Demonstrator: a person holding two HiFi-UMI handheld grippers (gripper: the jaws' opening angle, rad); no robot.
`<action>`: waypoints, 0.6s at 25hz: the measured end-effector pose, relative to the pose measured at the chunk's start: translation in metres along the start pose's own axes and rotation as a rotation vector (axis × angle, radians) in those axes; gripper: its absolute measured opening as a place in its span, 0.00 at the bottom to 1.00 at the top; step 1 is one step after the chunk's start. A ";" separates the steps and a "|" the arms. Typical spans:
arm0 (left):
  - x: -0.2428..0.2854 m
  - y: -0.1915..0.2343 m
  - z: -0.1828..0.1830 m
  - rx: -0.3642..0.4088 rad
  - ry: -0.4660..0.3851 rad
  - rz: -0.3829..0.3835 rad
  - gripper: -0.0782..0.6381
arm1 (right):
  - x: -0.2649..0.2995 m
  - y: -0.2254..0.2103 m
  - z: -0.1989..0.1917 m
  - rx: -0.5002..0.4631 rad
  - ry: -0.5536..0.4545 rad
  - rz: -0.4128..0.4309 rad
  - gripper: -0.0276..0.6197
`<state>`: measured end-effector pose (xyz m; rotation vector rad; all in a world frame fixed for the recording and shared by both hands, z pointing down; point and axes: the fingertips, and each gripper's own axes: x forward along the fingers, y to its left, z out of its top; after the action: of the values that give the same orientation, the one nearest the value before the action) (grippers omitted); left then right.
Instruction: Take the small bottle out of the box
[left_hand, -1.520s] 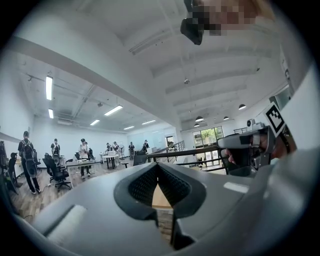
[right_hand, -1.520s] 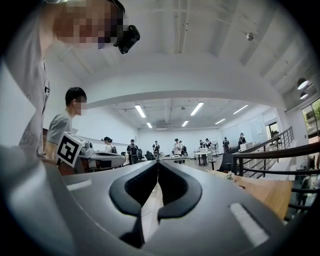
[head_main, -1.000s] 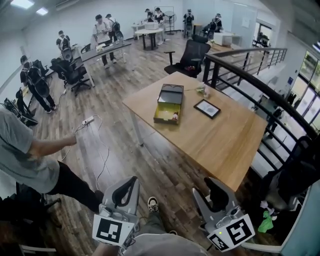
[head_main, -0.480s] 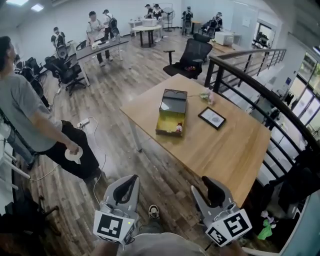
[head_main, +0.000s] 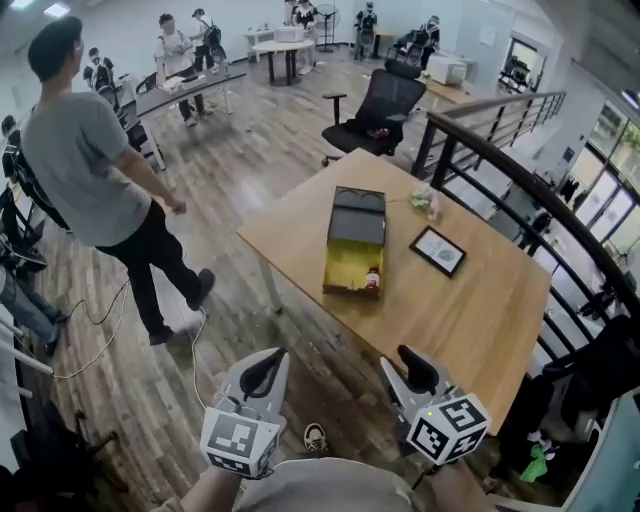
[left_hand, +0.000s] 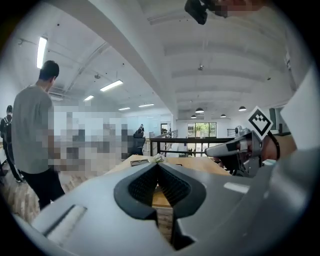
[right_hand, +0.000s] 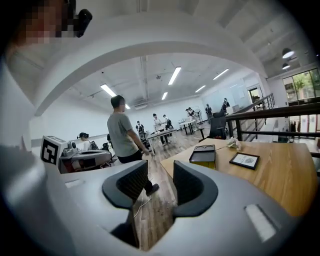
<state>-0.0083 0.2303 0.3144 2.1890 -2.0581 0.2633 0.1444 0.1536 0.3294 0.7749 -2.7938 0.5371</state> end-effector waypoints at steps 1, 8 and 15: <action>0.008 0.009 -0.004 -0.006 0.008 -0.008 0.11 | 0.012 -0.004 -0.001 0.005 0.007 -0.014 0.26; 0.055 0.057 -0.025 -0.063 0.072 -0.049 0.11 | 0.079 -0.030 -0.021 0.047 0.121 -0.072 0.26; 0.101 0.085 -0.059 -0.095 0.158 -0.073 0.11 | 0.132 -0.064 -0.043 0.103 0.193 -0.115 0.26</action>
<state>-0.0896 0.1387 0.3911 2.1096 -1.8653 0.3125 0.0707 0.0590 0.4235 0.8496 -2.5445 0.6998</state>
